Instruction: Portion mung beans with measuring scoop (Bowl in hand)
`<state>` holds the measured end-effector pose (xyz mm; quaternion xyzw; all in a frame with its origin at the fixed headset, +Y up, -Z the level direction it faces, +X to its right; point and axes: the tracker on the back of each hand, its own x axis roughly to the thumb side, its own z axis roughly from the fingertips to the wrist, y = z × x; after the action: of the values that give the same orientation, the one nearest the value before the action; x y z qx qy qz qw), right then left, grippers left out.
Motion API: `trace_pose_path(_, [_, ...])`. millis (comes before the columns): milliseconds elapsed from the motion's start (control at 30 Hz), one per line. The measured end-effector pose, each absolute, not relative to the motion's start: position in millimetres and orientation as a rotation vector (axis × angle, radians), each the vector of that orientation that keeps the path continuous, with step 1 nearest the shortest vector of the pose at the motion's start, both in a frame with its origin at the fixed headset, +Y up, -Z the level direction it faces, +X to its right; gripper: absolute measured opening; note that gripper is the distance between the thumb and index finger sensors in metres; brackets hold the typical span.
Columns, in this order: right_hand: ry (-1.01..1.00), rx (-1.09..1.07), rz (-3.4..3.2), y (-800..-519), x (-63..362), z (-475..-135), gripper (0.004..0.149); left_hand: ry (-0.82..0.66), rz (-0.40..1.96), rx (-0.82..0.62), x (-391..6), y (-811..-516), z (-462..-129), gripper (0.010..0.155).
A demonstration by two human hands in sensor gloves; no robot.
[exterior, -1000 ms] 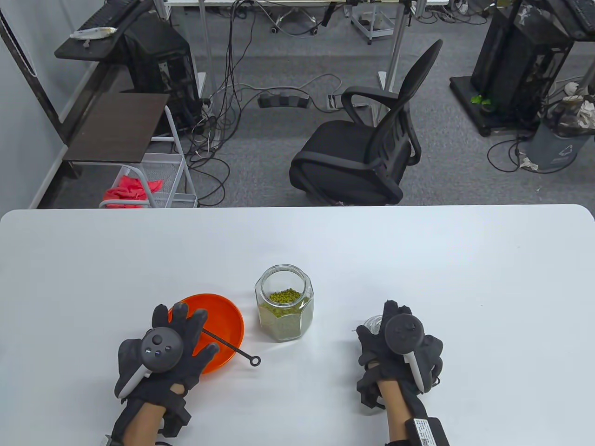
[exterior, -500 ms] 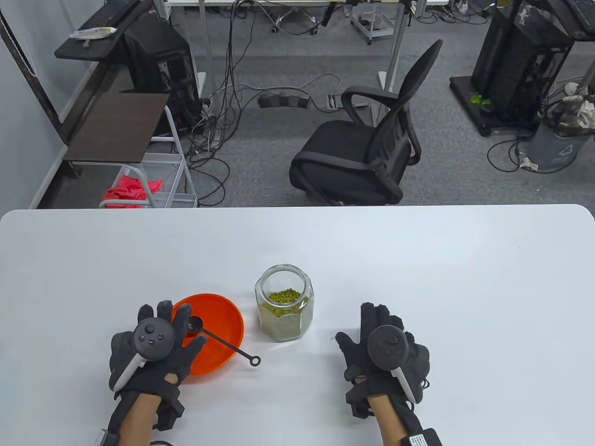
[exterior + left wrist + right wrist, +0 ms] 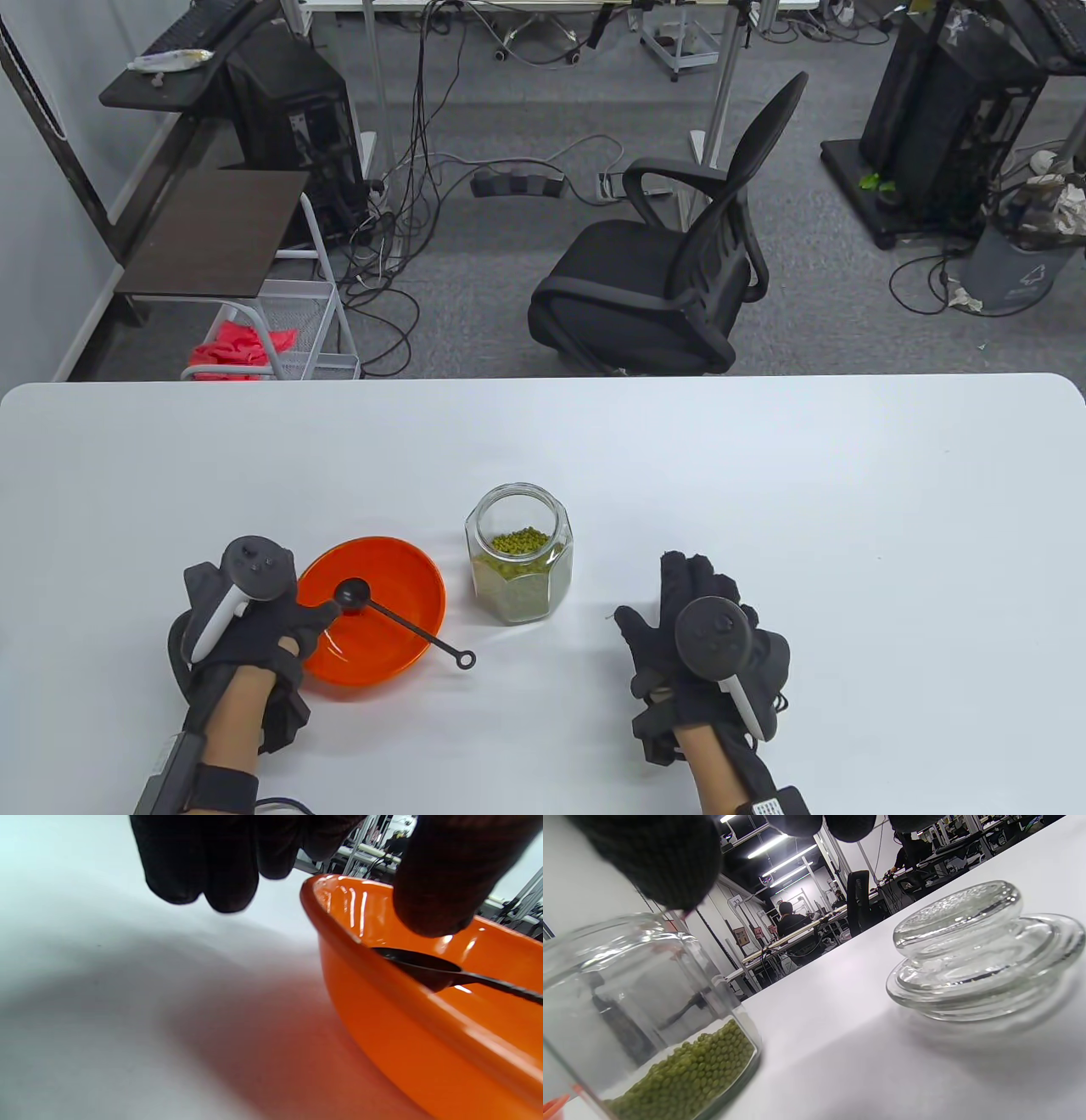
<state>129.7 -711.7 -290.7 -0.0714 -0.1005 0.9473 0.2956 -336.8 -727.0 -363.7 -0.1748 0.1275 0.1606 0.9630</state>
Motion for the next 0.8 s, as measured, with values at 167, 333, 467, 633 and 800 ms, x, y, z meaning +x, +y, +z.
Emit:
trace_pose_path(167, [-0.27, -0.189, 2.518, -711.7, 130.4, -290.9, 0.08, 0.289, 0.284, -0.415, -336.0, -734.0, -369.1, 0.093])
trace_pose_path(333, [-0.263, -0.197, 2.507, -712.0, 132.3, -290.9, 0.08, 0.309, 0.256, -0.434, -334.5, -741.6, -371.1, 0.091])
trace_pose_path(467, [-0.255, -0.207, 2.501, -712.4, 135.1, -290.8, 0.079, 0.33, 0.292, -0.401, -335.7, -742.9, -368.5, 0.084])
trace_pose_path(633, [-0.24, -0.217, 2.489, -714.4, 138.1, -291.5, 0.079, 0.389, 0.538, -0.351, -341.4, -745.7, -356.4, 0.068])
trace_pose_path(800, [-0.23, -0.204, 2.482, -714.2, 137.4, -290.5, 0.078, 0.398, 0.747, -0.315, -344.1, -743.3, -338.8, 0.061])
